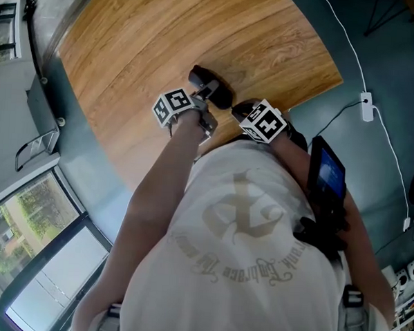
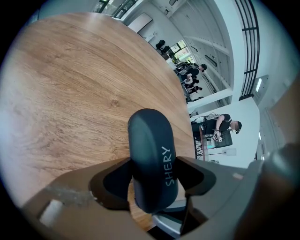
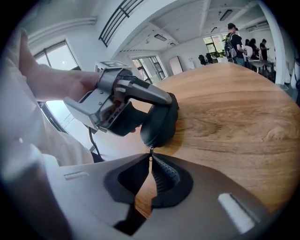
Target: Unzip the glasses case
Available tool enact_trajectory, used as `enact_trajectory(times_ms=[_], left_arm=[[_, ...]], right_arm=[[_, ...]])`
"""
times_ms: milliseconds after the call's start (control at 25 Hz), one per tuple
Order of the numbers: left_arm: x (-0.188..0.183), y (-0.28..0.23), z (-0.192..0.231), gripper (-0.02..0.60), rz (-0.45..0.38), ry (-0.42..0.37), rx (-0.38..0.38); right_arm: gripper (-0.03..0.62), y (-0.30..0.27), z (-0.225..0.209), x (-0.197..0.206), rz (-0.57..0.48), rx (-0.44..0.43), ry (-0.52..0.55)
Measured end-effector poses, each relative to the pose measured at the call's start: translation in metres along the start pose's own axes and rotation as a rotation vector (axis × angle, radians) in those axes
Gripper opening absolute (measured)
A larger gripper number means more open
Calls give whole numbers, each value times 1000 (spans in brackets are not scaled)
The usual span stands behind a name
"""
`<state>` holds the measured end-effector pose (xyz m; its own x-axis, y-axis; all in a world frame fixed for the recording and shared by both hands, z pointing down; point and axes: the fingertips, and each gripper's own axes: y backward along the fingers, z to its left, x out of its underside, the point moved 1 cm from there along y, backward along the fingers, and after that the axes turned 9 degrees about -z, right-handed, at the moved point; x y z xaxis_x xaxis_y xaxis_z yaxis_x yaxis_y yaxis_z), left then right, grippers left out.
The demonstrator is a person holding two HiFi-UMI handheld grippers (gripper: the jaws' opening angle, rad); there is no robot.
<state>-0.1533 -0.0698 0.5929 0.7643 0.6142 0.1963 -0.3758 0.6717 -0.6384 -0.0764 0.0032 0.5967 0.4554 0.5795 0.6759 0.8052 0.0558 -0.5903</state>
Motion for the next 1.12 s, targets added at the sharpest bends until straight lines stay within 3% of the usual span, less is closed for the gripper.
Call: enact_trajectory(times_ms=[160, 240, 320, 480, 560, 760, 1120], left_arm=[[0, -2, -1, 314, 3, -11, 1], [-1, -4, -1, 314, 5, -20, 3], [0, -5, -2, 314, 9, -30, 4], [2, -6, -3, 314, 28, -58, 10], [3, -7, -5, 312, 45, -81, 21], [7, -7, -8, 305, 79, -111, 46], [12, -5, -11, 302, 128, -157, 49]], right_arm=[[25, 8, 1, -5, 3, 32, 109], [25, 8, 0, -5, -4, 29, 90], [25, 8, -3, -4, -25, -3, -52], [17, 9, -6, -4, -112, -123, -475], [14, 9, -4, -4, -136, -169, -577], [5, 12, 0, -6, -188, -251, -713], [5, 19, 4, -7, -243, -317, -837]])
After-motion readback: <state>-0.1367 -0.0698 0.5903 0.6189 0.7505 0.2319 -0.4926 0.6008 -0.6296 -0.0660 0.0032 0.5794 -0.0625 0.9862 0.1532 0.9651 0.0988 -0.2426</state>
